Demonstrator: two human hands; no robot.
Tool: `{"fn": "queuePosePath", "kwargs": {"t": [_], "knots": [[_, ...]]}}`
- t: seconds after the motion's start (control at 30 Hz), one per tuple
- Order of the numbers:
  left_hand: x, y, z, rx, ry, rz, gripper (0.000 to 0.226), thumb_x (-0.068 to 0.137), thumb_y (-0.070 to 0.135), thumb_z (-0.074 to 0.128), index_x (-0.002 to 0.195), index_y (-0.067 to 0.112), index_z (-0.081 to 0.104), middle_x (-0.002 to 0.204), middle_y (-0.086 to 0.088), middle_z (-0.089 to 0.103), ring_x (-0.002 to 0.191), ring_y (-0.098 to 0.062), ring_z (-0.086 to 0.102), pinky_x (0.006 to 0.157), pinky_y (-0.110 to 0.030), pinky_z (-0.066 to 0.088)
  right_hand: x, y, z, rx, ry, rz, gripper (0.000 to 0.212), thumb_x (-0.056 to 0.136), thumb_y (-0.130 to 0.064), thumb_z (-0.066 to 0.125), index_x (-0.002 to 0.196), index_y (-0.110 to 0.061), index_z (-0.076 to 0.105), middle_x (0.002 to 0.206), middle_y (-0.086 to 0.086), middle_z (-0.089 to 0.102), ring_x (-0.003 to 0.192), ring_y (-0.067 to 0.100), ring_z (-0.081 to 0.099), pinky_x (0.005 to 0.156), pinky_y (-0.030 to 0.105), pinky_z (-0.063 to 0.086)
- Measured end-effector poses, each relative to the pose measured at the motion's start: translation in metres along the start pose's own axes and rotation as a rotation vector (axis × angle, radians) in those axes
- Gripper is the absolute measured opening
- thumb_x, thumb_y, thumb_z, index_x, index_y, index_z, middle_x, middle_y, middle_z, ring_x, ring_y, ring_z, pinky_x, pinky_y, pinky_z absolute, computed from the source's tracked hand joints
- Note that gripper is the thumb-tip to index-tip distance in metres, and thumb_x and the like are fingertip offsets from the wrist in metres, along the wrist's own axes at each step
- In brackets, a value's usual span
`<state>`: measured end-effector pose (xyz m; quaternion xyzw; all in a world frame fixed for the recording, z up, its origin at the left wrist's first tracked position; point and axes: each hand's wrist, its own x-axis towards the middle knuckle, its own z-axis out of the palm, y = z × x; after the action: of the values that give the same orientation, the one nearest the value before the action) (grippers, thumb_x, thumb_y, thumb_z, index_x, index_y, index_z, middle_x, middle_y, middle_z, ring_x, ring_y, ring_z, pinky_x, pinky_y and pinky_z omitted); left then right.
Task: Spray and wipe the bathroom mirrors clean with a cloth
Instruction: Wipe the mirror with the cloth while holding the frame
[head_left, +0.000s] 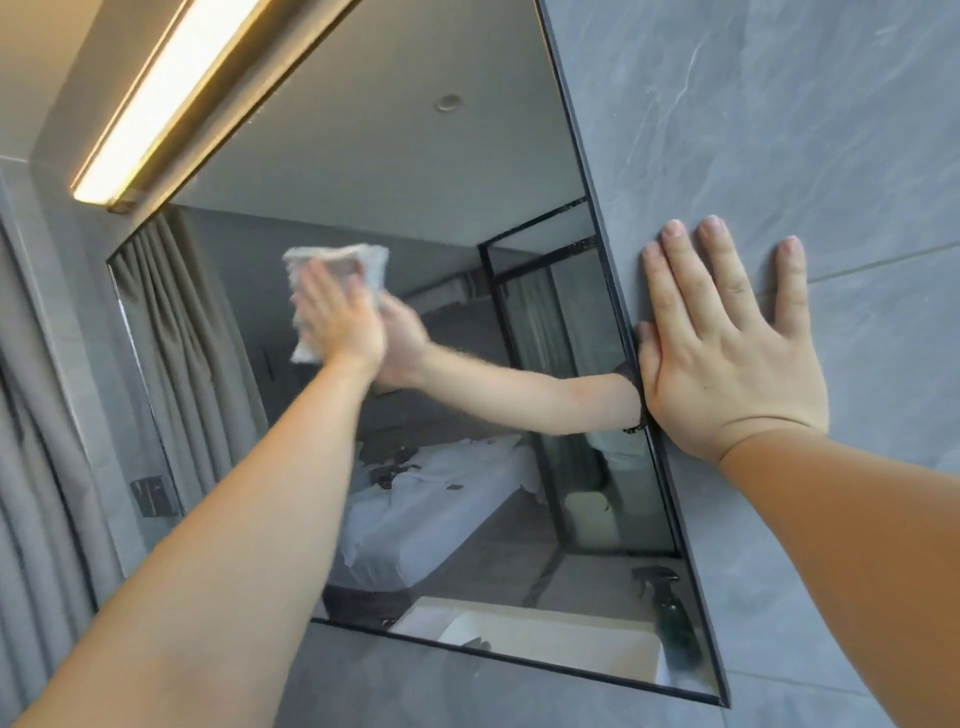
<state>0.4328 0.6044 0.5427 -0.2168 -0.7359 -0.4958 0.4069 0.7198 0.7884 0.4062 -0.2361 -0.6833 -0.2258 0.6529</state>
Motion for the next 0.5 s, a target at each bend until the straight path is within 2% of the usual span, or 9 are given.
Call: {"fn": "queuePosePath", "kwargs": {"t": [0.07,0.13,0.2,0.27,0.3,0.37,0.43,0.5], "knots": [[0.02,-0.059,-0.006,-0.078,-0.004,-0.304,0.066,0.11,0.048,0.022,0.164,0.016,0.001,0.172,-0.003,-0.006,0.158,-0.02,-0.005,0.126,-0.038,-0.005,0.0,0.0,0.002,-0.007,0.013,-0.008,0.063,0.107,-0.031,0.031,0.164,-0.008,0.02,0.173,0.007,0.017,0.161,0.027,0.008,0.125,0.059,-0.012],[0.023,-0.102,-0.005,-0.156,0.012,-0.525,0.072,0.106,0.057,0.024,0.164,0.019,0.003,0.173,-0.001,-0.002,0.158,-0.017,-0.002,0.127,-0.04,-0.004,0.0,0.0,0.003,-0.013,0.019,-0.009,0.064,0.106,-0.031,0.032,0.164,-0.007,0.021,0.173,0.008,0.018,0.161,0.027,0.01,0.125,0.059,-0.011],[0.02,-0.114,-0.002,-0.213,0.037,-0.651,0.079,0.101,0.065,0.024,0.165,0.022,0.007,0.172,0.0,0.003,0.158,-0.018,0.002,0.127,-0.045,0.001,0.0,0.0,0.004,-0.013,0.022,-0.008,0.064,0.105,-0.031,0.033,0.164,-0.007,0.022,0.173,0.007,0.019,0.161,0.027,0.01,0.125,0.059,-0.01],[0.015,-0.1,-0.003,-0.259,0.003,-0.688,0.085,0.095,0.073,0.02,0.165,0.025,0.009,0.172,-0.001,0.007,0.158,-0.023,0.008,0.127,-0.05,0.008,0.0,0.0,0.004,-0.016,0.022,-0.009,0.065,0.105,-0.031,0.033,0.164,-0.007,0.022,0.173,0.007,0.019,0.161,0.027,0.011,0.126,0.06,-0.009],[0.011,-0.085,-0.005,-0.25,-0.016,-0.668,0.084,0.096,0.073,0.019,0.165,0.025,0.009,0.172,-0.001,0.007,0.158,-0.024,0.008,0.127,-0.05,0.008,0.0,0.001,0.004,-0.018,0.022,-0.01,0.065,0.105,-0.031,0.033,0.164,-0.007,0.022,0.173,0.007,0.019,0.161,0.027,0.011,0.126,0.06,-0.009],[0.003,-0.044,-0.007,-0.155,-0.013,-0.523,0.073,0.105,0.061,0.02,0.164,0.022,0.002,0.172,-0.002,-0.003,0.159,-0.022,-0.003,0.127,-0.044,-0.002,0.0,0.001,0.004,-0.02,0.02,-0.009,0.065,0.105,-0.031,0.033,0.164,-0.008,0.021,0.173,0.007,0.019,0.161,0.027,0.011,0.126,0.061,-0.008],[-0.014,0.009,-0.004,-0.039,-0.011,-0.247,0.066,0.11,0.048,0.021,0.164,0.018,-0.003,0.172,-0.004,-0.008,0.158,-0.024,-0.008,0.126,-0.041,-0.005,-0.001,0.0,0.004,-0.02,0.018,-0.008,0.065,0.105,-0.031,0.033,0.164,-0.008,0.022,0.172,0.007,0.02,0.161,0.027,0.011,0.126,0.06,-0.008],[-0.038,0.062,0.002,0.063,-0.025,0.103,0.066,0.109,0.046,0.015,0.163,0.013,-0.007,0.171,-0.008,-0.012,0.158,-0.028,-0.011,0.127,-0.045,-0.006,0.0,0.0,0.003,-0.016,0.017,-0.001,0.064,0.105,-0.031,0.034,0.164,-0.008,0.023,0.172,0.007,0.021,0.161,0.026,0.012,0.126,0.06,-0.008]]}}
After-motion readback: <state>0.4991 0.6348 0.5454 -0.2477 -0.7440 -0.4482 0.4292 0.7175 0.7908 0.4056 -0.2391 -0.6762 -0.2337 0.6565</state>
